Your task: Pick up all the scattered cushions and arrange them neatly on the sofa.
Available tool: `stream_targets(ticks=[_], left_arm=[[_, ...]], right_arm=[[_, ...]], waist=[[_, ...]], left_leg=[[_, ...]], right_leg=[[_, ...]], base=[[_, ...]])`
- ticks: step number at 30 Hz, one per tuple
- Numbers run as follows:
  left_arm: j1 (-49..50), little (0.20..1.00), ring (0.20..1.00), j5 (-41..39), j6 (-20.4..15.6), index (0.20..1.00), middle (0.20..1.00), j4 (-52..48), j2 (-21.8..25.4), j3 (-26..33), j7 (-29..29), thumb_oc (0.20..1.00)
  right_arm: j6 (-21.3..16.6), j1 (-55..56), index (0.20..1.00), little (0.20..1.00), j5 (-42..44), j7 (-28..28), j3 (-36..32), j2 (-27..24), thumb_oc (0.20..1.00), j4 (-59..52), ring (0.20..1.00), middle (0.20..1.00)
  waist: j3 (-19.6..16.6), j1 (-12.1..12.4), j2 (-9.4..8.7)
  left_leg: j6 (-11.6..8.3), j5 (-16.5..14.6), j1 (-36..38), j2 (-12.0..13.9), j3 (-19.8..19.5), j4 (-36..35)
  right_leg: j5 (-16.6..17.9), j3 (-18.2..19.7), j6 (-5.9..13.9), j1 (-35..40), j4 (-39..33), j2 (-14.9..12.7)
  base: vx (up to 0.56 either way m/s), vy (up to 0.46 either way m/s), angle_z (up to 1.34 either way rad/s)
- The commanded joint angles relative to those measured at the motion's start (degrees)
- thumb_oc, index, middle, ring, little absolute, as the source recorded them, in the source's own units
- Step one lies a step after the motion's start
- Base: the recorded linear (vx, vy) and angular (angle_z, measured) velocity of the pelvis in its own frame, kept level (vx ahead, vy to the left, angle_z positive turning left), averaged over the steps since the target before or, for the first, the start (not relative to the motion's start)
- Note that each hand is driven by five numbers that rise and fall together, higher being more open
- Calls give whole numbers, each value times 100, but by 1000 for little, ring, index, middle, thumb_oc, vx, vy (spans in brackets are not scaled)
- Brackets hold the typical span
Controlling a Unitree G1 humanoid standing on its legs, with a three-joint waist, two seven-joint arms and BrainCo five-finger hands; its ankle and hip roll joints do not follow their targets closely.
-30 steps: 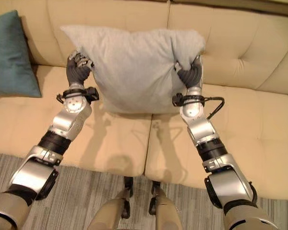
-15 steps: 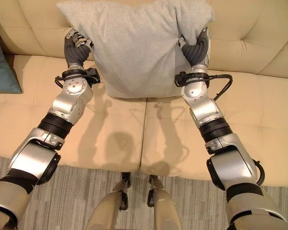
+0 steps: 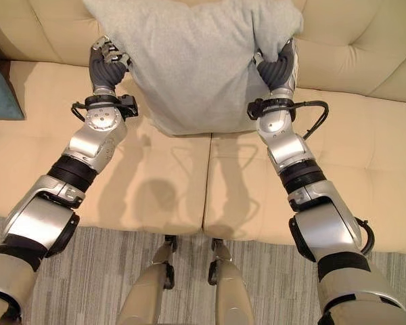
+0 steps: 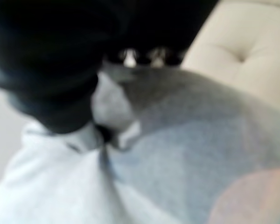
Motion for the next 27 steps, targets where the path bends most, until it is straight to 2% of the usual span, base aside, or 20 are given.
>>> stream_targets(ticks=[1, 2, 3, 4, 5, 12, 20, 22, 25, 26, 27], left_arm=[[-1089, 200, 200, 395, -348, 200, 200, 346, -27, -63, -123, 200], [-1153, 200, 200, 442, -318, 200, 200, 421, 18, -86, -130, 200], [-1211, 420, 420, 512, -291, 420, 420, 471, 61, -100, -125, 420], [-1216, 944, 944, 512, -292, 944, 944, 474, 62, -99, -126, 944], [-1245, 1000, 1000, 539, -265, 1000, 1000, 528, 92, -99, -116, 1000], [-1584, 1000, 1000, 752, -212, 1000, 1000, 882, 658, -153, -57, 1000], [-1641, 1000, 1000, 581, -235, 1000, 1000, 1127, 1259, -65, -69, 1000], [-1524, 1000, 1000, 548, -244, 1000, 1000, 1107, 1457, 39, -76, 1000], [-1018, 1000, 1000, 339, -308, 1000, 1000, 1088, 1866, 390, -185, 1000], [-1004, 1000, 1000, 339, -309, 1000, 1000, 1081, 1868, 403, -187, 1000], [-576, 1000, 1000, 164, -404, 1000, 1000, 967, 1990, 667, -249, 1000]], right_arm=[[-210, -763, 200, 200, -74, 238, 499, 193, 200, 13, 200, 200], [-191, -825, 200, 200, -38, 255, 528, 187, 200, 95, 200, 200], [-183, -881, 426, 426, -43, 253, 559, 185, 426, 155, 426, 426], [-185, -888, 564, 564, -41, 254, 561, 185, 564, 159, 564, 564], [-171, -932, 1000, 1000, -49, 256, 580, 173, 1000, 202, 1000, 1000], [58, -1465, 1000, 1000, -578, -20, 817, -67, 1000, 757, 1000, 1000], [200, -1822, 1000, 1000, -212, -16, 876, -285, 1000, 1361, 1000, 1000], [215, -1855, 1000, 1000, -82, 31, 887, -396, 1000, 1415, 1000, 1000], [300, -1876, 1000, 1000, -46, 171, 979, -843, 1000, 1483, 1000, 1000], [300, -1877, 1000, 1000, -45, 172, 988, -841, 1000, 1484, 1000, 1000], [274, -1750, 1000, 1000, 54, 222, 913, -1083, 1000, 1351, 1000, 1000]], waist=[[-16, 133, -18], [-8, 139, -5], [-3, 142, 9], [-3, 140, 11], [-7, 142, 19], [-120, 169, 7], [-280, 233, 27], [-312, 264, 27], [-356, 319, 4], [-353, 315, 11], [-361, 340, -14]], left_leg=[[-201, -217, 170, -41, 174, -4], [-209, -188, 151, -41, 166, -43], [-218, -176, 123, -36, 162, -56], [-218, -176, 118, -36, 161, -55], [-222, -171, 100, -31, 164, -63], [-240, -156, -111, -43, 118, -105], [-256, -167, -99, -50, 104, -109], [-257, -178, -52, -58, 105, -115], [-266, -214, 111, -59, 101, -105], [-266, -216, 118, -58, 101, -105], [-275, -237, 224, -55, 103, -104]], right_leg=[[529, 126, 574, -26, -265, -262], [538, 118, 576, -52, -274, -252], [544, 118, 574, -85, -278, -249], [544, 118, 574, -90, -276, -249], [549, 121, 574, -116, -285, -245], [621, 159, 606, -344, -358, -197], [603, 164, 604, -324, -374, -184], [590, 161, 605, -267, -376, -188], [546, 126, 588, -100, -376, -182], [545, 126, 588, -92, -376, -181], [515, 119, 578, 22, -376, -183]], base=[[0, 0, 0], [0, 0, 0], [0, 0, 0], [0, 0, 0], [0, 0, 0], [30, -6, -3], [22, 0, 1], [0, 0, 0], [39, -10, 2], [0, 0, 0], [0, 0, 0]])
